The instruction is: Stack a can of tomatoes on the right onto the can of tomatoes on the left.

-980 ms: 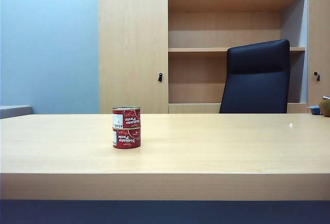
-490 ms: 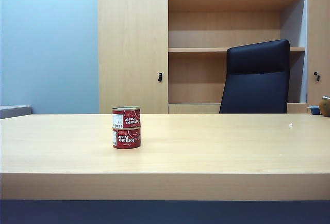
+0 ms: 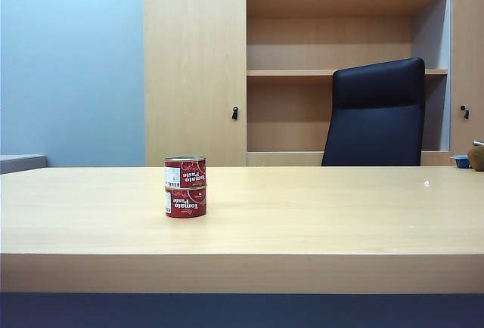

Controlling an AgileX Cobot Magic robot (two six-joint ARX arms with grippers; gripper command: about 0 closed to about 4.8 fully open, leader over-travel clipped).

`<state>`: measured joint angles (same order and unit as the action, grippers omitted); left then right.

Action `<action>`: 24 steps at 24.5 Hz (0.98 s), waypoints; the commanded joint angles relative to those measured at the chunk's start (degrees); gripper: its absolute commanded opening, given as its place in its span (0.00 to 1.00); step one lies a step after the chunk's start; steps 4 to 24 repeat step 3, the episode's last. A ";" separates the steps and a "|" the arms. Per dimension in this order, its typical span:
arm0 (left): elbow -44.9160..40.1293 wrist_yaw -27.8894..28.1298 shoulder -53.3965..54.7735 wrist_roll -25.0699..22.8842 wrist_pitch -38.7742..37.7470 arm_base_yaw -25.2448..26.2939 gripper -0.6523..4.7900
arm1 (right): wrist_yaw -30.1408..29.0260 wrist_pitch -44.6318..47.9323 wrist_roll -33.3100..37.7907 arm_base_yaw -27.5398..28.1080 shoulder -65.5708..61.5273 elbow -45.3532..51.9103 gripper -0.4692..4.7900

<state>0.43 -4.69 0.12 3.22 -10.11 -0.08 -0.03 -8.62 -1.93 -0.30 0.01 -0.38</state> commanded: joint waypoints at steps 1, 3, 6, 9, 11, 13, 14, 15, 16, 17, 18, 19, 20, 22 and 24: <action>0.11 -0.04 0.07 -0.20 -0.02 0.00 0.11 | 0.09 0.72 0.24 -0.09 0.15 0.33 0.08; 0.11 -0.04 0.07 -0.20 -0.02 0.00 0.11 | 0.09 0.70 0.22 -0.09 0.15 0.33 0.08; 0.11 -0.04 0.07 -0.20 -0.02 0.00 0.11 | 0.09 0.70 0.22 -0.09 0.15 0.33 0.08; 0.11 -0.04 0.07 -0.20 -0.02 0.00 0.11 | 0.09 0.70 0.22 -0.09 0.15 0.33 0.08; 0.11 -0.04 0.07 -0.20 -0.02 0.00 0.11 | 0.09 0.70 0.22 -0.09 0.15 0.33 0.08; 0.11 -0.04 0.07 -0.20 -0.02 0.00 0.11 | 0.09 0.70 0.22 -0.09 0.15 0.33 0.08; 0.11 -0.04 0.07 -0.20 -0.02 0.00 0.11 | 0.09 0.70 0.22 -0.09 0.15 0.33 0.08; 0.11 -0.04 0.07 -0.20 -0.02 0.00 0.11 | 0.09 0.70 0.22 -0.09 0.15 0.33 0.08; 0.11 -0.04 0.07 -0.20 -0.02 0.00 0.11 | 0.09 0.70 0.22 -0.09 0.15 0.33 0.08; 0.11 -0.04 0.07 -0.20 -0.02 0.00 0.11 | 0.09 0.70 0.22 -0.09 0.15 0.33 0.08; 0.11 -0.04 0.07 -0.20 -0.02 0.00 0.11 | 0.09 0.70 0.22 -0.09 0.15 0.33 0.08; 0.11 -0.04 0.07 -0.20 -0.02 0.00 0.11 | 0.09 0.70 0.22 -0.09 0.15 0.33 0.08; 0.11 -0.04 0.07 -0.20 -0.02 0.00 0.11 | 0.09 0.70 0.22 -0.09 0.15 0.33 0.08; 0.11 -0.04 0.07 -0.20 -0.02 0.00 0.11 | 0.09 0.70 0.22 -0.09 0.15 0.33 0.08; 0.11 -0.04 0.07 -0.20 -0.02 0.00 0.11 | 0.09 0.70 0.22 -0.09 0.15 0.33 0.08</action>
